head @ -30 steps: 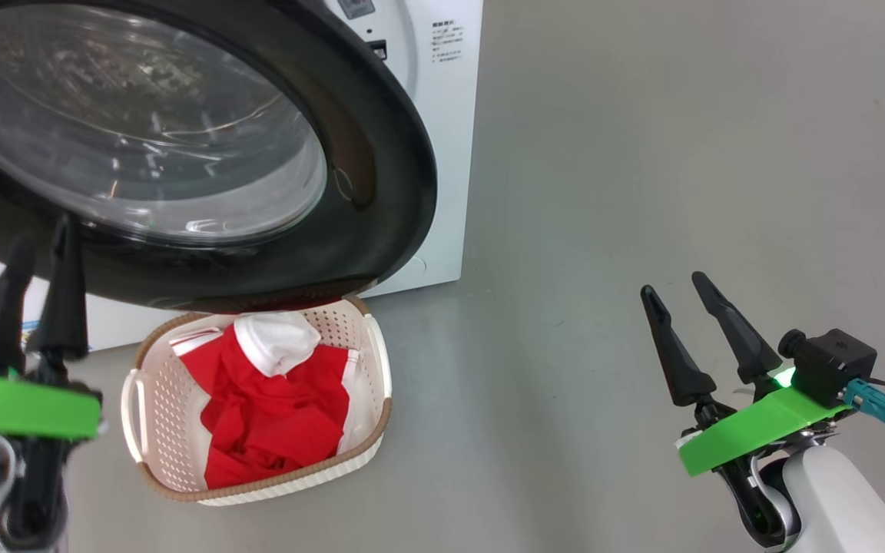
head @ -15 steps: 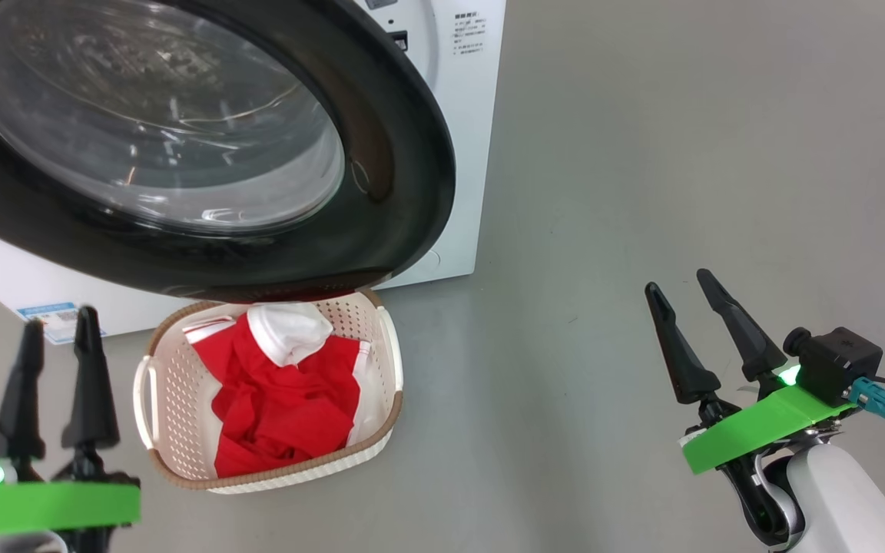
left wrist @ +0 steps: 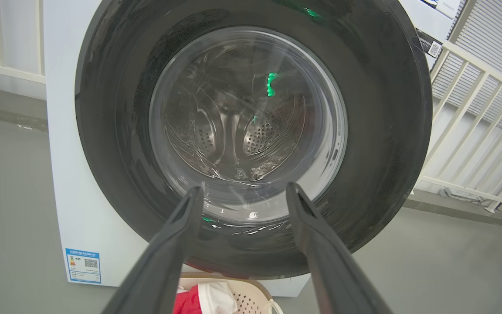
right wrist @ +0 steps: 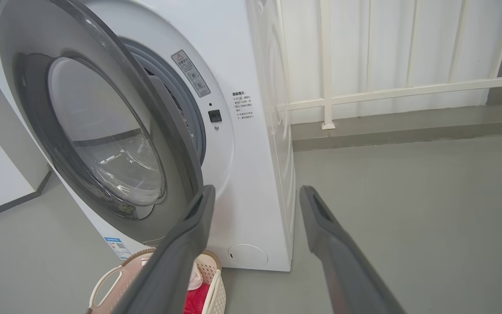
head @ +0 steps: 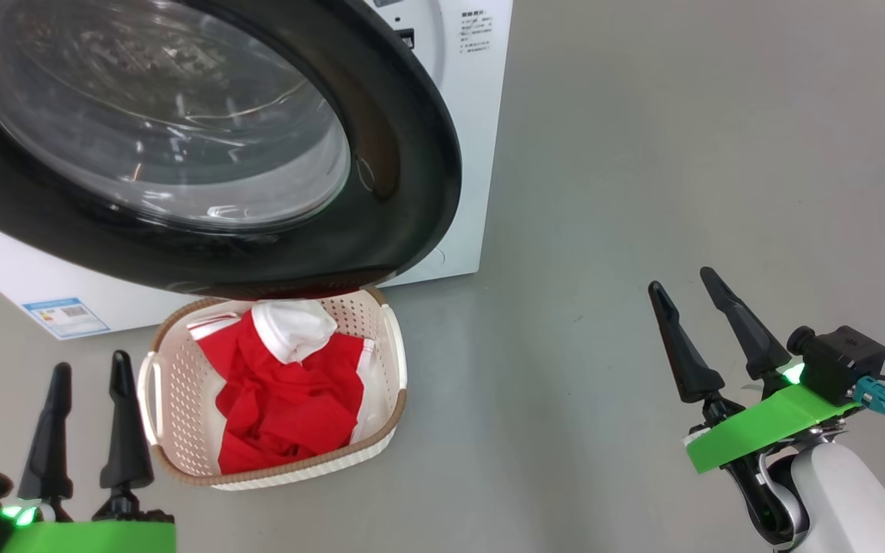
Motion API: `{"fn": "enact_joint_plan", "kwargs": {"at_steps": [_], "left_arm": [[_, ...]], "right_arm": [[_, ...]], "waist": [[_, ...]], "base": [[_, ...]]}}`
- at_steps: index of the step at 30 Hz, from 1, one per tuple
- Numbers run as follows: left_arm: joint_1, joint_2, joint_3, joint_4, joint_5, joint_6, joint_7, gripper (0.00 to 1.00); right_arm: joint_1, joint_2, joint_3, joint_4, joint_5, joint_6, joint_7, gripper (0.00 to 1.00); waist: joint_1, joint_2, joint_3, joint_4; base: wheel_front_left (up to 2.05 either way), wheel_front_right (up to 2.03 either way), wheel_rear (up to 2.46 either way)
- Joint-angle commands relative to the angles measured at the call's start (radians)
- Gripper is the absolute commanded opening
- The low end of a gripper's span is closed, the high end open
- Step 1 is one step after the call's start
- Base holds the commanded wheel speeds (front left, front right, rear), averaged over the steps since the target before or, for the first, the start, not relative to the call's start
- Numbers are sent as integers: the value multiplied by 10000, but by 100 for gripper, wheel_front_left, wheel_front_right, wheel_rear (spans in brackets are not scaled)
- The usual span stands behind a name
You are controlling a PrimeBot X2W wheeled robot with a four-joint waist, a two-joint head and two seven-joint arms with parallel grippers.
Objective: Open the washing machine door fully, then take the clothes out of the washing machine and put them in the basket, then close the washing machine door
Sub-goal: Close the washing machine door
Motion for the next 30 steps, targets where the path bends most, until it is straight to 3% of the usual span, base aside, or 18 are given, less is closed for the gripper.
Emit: {"fn": "enact_joint_plan", "kwargs": {"at_steps": [1,13,30], "left_arm": [[-112,64,391,-181,183,-41,-109,100],[84,-804,928,-307,1482,-399,-120,100],[43,-1108,1113,-264,1941,-704,-121,100]], "right_arm": [[-61,-95,141,-278,-79,16,-48,100],[-8,-139,117,-321,-106,16,-48,100],[-9,-208,188,-297,-116,16,-48,100]], "waist": [[0,0,6,22],[0,0,-42,125],[0,0,-33,202]], "base": [[0,0,0],[0,0,0],[0,0,0]]}}
